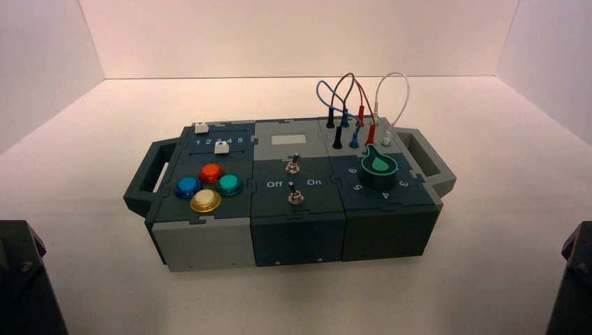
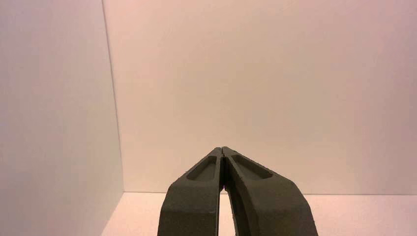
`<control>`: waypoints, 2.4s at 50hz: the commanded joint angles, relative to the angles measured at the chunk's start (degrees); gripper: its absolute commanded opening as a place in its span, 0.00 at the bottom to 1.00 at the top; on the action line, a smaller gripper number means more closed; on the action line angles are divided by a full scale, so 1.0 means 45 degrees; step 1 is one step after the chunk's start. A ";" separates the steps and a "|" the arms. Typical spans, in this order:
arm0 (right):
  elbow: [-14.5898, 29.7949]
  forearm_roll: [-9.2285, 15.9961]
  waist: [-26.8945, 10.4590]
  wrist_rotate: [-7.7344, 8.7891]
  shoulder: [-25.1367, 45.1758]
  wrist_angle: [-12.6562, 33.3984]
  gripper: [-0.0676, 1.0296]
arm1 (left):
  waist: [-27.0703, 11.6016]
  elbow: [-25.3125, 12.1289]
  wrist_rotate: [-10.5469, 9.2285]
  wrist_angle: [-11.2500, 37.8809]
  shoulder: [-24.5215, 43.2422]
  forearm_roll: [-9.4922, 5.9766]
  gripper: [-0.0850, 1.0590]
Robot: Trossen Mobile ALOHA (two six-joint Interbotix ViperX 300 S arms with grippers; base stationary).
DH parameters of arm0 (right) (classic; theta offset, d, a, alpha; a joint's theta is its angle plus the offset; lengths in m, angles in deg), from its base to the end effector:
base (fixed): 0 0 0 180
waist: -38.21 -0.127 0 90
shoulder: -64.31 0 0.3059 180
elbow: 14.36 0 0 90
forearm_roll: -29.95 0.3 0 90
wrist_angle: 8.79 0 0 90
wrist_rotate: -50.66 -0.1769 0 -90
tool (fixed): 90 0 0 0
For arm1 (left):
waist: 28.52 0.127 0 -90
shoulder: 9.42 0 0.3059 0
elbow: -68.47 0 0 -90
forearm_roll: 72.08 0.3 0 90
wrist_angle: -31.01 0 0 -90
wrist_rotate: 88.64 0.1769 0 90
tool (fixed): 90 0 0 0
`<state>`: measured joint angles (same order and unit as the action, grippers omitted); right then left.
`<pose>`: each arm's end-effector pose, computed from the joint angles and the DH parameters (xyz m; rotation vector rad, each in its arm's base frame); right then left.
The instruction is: Pull the blue wire.
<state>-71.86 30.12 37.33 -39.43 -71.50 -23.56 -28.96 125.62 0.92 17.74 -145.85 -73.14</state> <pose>0.2511 0.0037 0.2889 0.0049 -0.0537 0.0147 0.2499 -0.0012 0.2899 -0.0259 -0.0444 -0.0040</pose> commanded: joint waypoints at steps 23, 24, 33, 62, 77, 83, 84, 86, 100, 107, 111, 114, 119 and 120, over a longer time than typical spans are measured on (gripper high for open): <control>0.0215 0.0293 -0.0176 -0.0254 0.0059 0.0586 0.04 | -0.0176 -0.0527 -0.0020 0.1172 0.0039 -0.0020 0.05; 0.0234 0.0371 -0.0293 -0.0273 0.0078 0.0820 0.04 | -0.0293 -0.0605 -0.0020 0.1484 0.0059 -0.0020 0.05; 0.0664 0.0898 -0.1309 -0.0273 0.0625 0.2461 0.04 | -0.1230 -0.1094 -0.0137 0.3105 0.0156 -0.0176 0.05; 0.1660 0.3535 -0.5098 -0.0293 0.2910 0.8125 0.04 | -0.5957 -0.1836 -0.1641 0.8652 0.1367 -0.0762 0.05; 0.1543 0.5410 -0.7129 -0.0254 0.4355 0.9004 0.04 | -0.8340 -0.1738 -0.2305 0.9199 0.2461 -0.1035 0.05; 0.1582 0.5703 -0.7227 -0.0215 0.5156 0.9492 0.24 | -0.8477 -0.1816 -0.2305 0.9219 0.2793 -0.1055 0.05; 0.1562 0.5742 -0.7227 -0.0215 0.5215 0.9512 0.28 | -0.8496 -0.1836 -0.2305 0.9219 0.2852 -0.1055 0.05; 0.1543 0.5840 -0.7227 -0.0195 0.5508 0.9609 0.45 | -0.8496 -0.1836 -0.2305 0.9219 0.2910 -0.1055 0.05; 0.1699 0.5996 -0.7559 -0.0098 0.6660 0.9590 0.49 | -0.8516 -0.1895 -0.2305 0.9219 0.3398 -0.1055 0.05; 0.1875 0.6055 -0.7676 -0.0078 0.7012 0.9570 0.47 | -0.8516 -0.1875 -0.2305 0.9238 0.3418 -0.1055 0.05; 0.2031 0.6074 -0.7734 -0.0078 0.7285 0.9570 0.44 | -0.8516 -0.1875 -0.2305 0.9238 0.3418 -0.1055 0.05; 0.2129 0.6074 -0.7773 -0.0059 0.7559 0.9453 0.44 | -0.8516 -0.1875 -0.2305 0.9219 0.3418 -0.1035 0.05; 0.2305 0.6074 -0.7793 -0.0039 0.8066 0.9219 0.44 | -0.8516 -0.1875 -0.2285 0.9219 0.3418 -0.1055 0.05; 0.2344 0.6094 -0.7793 -0.0020 0.8184 0.9199 0.44 | -0.8516 -0.1875 -0.2266 0.9219 0.3418 -0.1055 0.05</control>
<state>-63.60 57.19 2.70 -39.78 -36.17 18.89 -67.10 119.20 -9.10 59.49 -130.56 -77.79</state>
